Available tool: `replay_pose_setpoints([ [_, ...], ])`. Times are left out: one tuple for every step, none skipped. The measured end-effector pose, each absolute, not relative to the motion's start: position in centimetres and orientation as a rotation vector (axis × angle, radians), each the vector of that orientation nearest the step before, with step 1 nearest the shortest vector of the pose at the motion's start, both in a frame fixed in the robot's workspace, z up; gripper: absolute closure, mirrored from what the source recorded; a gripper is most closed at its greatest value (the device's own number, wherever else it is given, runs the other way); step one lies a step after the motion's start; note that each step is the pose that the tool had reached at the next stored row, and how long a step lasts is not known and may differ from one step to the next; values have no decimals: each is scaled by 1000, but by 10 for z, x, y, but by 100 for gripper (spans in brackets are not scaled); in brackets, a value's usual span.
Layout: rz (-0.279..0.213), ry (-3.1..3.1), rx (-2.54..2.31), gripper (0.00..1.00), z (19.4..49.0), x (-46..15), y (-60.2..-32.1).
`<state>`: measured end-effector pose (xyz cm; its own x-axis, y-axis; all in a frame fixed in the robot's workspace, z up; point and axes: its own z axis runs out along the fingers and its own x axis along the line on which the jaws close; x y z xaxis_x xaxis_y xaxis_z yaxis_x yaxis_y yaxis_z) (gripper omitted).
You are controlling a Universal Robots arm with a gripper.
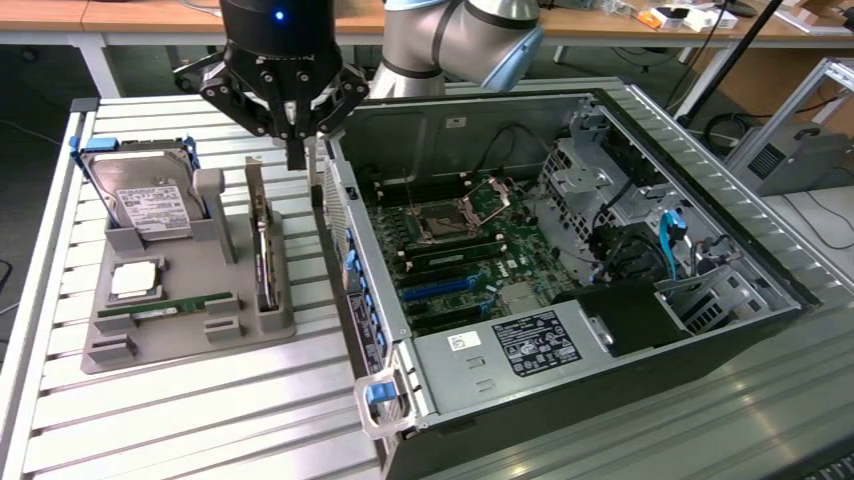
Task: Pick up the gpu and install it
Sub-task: 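Reach for the gpu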
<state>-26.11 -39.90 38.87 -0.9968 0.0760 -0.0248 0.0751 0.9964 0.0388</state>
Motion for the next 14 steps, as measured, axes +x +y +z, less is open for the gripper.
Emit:
replay_pose_setpoints([
  [59, 3113, 118, 89, 389, -261, -399],
  [59, 3113, 118, 89, 389, -261, -399],
  [59, 3113, 118, 89, 389, -261, -399],
  [59, 3113, 118, 89, 388, -262, -399],
  [59, 3112, 118, 89, 388, -262, -399],
  [59, 3112, 118, 89, 388, -262, -399],
  [59, 3112, 118, 89, 388, -262, -399],
  [59, 3112, 118, 89, 388, -262, -399],
  [59, 3112, 118, 89, 388, -262, -399],
  [59, 3112, 118, 89, 388, -262, -399],
  [59, 3112, 118, 89, 388, -263, -399],
  [59, 3112, 118, 89, 388, -263, -399],
  [58, 3112, 118, 89, 388, -264, -399],
  [58, 3113, 118, 89, 388, -264, -399],
])
